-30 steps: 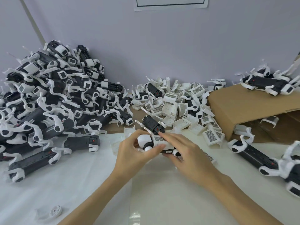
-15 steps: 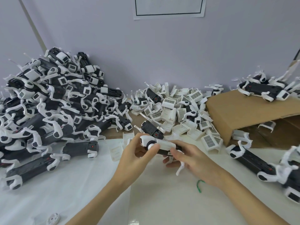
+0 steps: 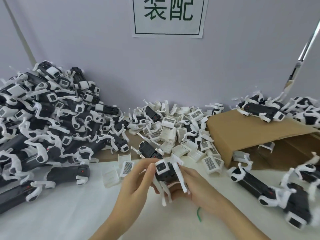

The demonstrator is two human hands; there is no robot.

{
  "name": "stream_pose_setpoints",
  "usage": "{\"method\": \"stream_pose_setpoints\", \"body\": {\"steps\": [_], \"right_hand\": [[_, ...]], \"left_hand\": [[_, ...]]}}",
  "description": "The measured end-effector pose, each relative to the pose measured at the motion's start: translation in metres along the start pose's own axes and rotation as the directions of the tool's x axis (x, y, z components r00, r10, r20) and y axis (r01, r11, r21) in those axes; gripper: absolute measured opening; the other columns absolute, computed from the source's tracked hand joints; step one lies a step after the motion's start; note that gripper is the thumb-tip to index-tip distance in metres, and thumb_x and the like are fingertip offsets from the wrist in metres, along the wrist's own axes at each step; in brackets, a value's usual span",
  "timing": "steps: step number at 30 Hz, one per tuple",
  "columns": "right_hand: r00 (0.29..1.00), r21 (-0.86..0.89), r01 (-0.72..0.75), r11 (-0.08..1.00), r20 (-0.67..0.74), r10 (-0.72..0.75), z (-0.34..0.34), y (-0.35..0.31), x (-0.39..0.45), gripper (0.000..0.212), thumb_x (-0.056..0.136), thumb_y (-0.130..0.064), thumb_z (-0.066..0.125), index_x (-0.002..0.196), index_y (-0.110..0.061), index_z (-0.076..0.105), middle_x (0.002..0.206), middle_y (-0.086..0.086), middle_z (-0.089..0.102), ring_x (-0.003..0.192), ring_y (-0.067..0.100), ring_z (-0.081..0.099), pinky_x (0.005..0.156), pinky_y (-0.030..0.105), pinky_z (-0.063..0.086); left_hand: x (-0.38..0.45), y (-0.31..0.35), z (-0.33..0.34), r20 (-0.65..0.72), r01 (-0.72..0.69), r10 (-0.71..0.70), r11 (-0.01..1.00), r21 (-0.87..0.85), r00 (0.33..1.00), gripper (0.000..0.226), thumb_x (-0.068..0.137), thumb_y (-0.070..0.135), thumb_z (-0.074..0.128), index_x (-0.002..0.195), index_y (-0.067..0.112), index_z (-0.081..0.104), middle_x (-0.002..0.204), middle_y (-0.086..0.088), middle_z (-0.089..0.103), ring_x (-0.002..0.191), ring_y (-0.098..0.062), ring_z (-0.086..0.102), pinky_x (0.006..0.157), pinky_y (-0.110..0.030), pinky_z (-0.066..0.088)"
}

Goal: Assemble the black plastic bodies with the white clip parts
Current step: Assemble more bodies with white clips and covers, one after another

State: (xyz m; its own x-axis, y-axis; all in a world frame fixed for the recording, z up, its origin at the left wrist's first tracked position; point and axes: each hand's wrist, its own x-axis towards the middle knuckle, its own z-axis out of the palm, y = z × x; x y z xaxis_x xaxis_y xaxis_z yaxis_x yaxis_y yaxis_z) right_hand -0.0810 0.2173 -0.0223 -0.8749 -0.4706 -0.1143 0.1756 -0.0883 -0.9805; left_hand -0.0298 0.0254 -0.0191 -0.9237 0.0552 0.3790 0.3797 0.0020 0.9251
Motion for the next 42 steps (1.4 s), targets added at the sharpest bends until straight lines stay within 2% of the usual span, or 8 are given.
{"method": "stream_pose_setpoints", "body": {"steps": [5, 11, 14, 17, 23, 29, 36, 42], "right_hand": [[1.000, 0.049, -0.008, 0.999, 0.002, 0.008, 0.001, -0.005, -0.003, 0.052, 0.104, -0.044, 0.051, 0.130, -0.003, 0.066, 0.114, 0.032, 0.071, 0.095, 0.046, 0.071, 0.077, 0.046, 0.062], [0.994, 0.317, -0.097, 0.943, -0.016, 0.108, -0.026, -0.048, -0.008, 0.045, 0.098, -0.030, 0.069, 0.130, 0.002, 0.065, 0.099, 0.026, 0.064, 0.087, 0.040, 0.070, 0.073, 0.044, 0.064], [0.972, 0.653, 0.202, 0.730, -0.225, -0.068, -0.061, -0.102, -0.006, 0.042, 0.098, -0.011, 0.061, 0.137, 0.004, 0.057, 0.118, 0.030, 0.065, 0.095, 0.044, 0.072, 0.065, 0.034, 0.065], [0.899, 0.801, 0.433, 0.414, -0.349, -0.264, -0.092, -0.140, -0.004, 0.056, 0.104, -0.032, 0.057, 0.147, 0.000, 0.042, 0.135, 0.042, 0.055, 0.119, 0.052, 0.065, 0.085, 0.040, 0.065], [0.985, 0.626, 0.169, 0.762, -0.129, -0.112, -0.084, -0.074, -0.003, 0.051, 0.099, -0.037, 0.064, 0.129, 0.004, 0.068, 0.126, 0.018, 0.069, 0.114, 0.029, 0.071, 0.088, 0.040, 0.062], [0.996, 0.648, 0.001, 0.762, -0.070, 0.057, -0.043, -0.010, -0.009, 0.037, 0.097, -0.029, 0.065, 0.113, 0.002, 0.077, 0.105, 0.019, 0.070, 0.090, 0.030, 0.073, 0.080, 0.040, 0.063], [0.994, 0.627, 0.011, 0.779, -0.089, 0.057, -0.035, -0.009, -0.008, 0.034, 0.093, -0.024, 0.068, 0.112, 0.003, 0.077, 0.099, 0.019, 0.070, 0.084, 0.028, 0.071, 0.077, 0.038, 0.063], [0.993, 0.601, 0.015, 0.799, -0.102, 0.058, -0.033, -0.009, -0.011, 0.031, 0.095, -0.023, 0.066, 0.110, 0.001, 0.077, 0.095, 0.018, 0.069, 0.080, 0.026, 0.070, 0.074, 0.037, 0.063]], "left_hand": [[0.002, 0.000, -0.001, -0.030, -0.006, 0.006, 1.000, 0.007, 1.000, 0.045, 0.096, 0.062, 0.059, 0.118, 0.025, 0.072, 0.097, -0.010, 0.070, 0.088, -0.028, 0.072, 0.077, -0.023, 0.055], [0.012, -0.022, -0.021, -0.150, 0.083, -0.124, 0.965, -0.249, 0.981, 0.038, 0.106, 0.032, 0.044, 0.133, 0.019, 0.068, 0.105, -0.020, 0.070, 0.088, -0.038, 0.071, 0.073, -0.038, 0.060], [0.009, -0.028, -0.024, -0.172, 0.105, -0.140, 0.975, -0.194, 0.975, 0.034, 0.104, 0.034, 0.047, 0.116, 0.017, 0.074, 0.098, -0.021, 0.068, 0.081, -0.038, 0.069, 0.066, -0.037, 0.059], [0.006, -0.029, -0.022, -0.123, 0.104, -0.112, 0.992, -0.070, 0.986, 0.027, 0.103, 0.031, 0.053, 0.101, 0.019, 0.076, 0.094, -0.015, 0.067, 0.079, -0.030, 0.067, 0.065, -0.037, 0.057], [0.004, -0.030, -0.022, -0.081, -0.020, 0.073, 0.855, 0.519, 0.994, 0.022, 0.105, 0.011, 0.064, 0.100, 0.031, 0.070, 0.097, 0.018, 0.066, 0.082, -0.012, 0.062, 0.064, -0.015, 0.045], [0.015, -0.032, -0.030, -0.111, -0.048, 0.172, 0.720, 0.693, 0.979, 0.019, 0.101, 0.019, 0.068, 0.117, 0.028, 0.064, 0.111, 0.014, 0.054, 0.099, -0.009, 0.056, 0.081, -0.021, 0.046], [0.067, -0.026, -0.011, 0.148, -0.225, 0.274, 0.278, 0.934, 0.950, 0.046, 0.096, 0.046, 0.074, 0.134, 0.023, 0.066, 0.108, -0.002, 0.058, 0.094, -0.026, 0.059, 0.083, -0.037, 0.052], [0.092, -0.036, 0.014, 0.072, -0.141, 0.150, 0.529, 0.837, 0.986, 0.018, 0.107, 0.024, 0.061, 0.113, 0.012, 0.073, 0.110, -0.001, 0.065, 0.098, -0.026, 0.066, 0.084, -0.041, 0.052]]}}
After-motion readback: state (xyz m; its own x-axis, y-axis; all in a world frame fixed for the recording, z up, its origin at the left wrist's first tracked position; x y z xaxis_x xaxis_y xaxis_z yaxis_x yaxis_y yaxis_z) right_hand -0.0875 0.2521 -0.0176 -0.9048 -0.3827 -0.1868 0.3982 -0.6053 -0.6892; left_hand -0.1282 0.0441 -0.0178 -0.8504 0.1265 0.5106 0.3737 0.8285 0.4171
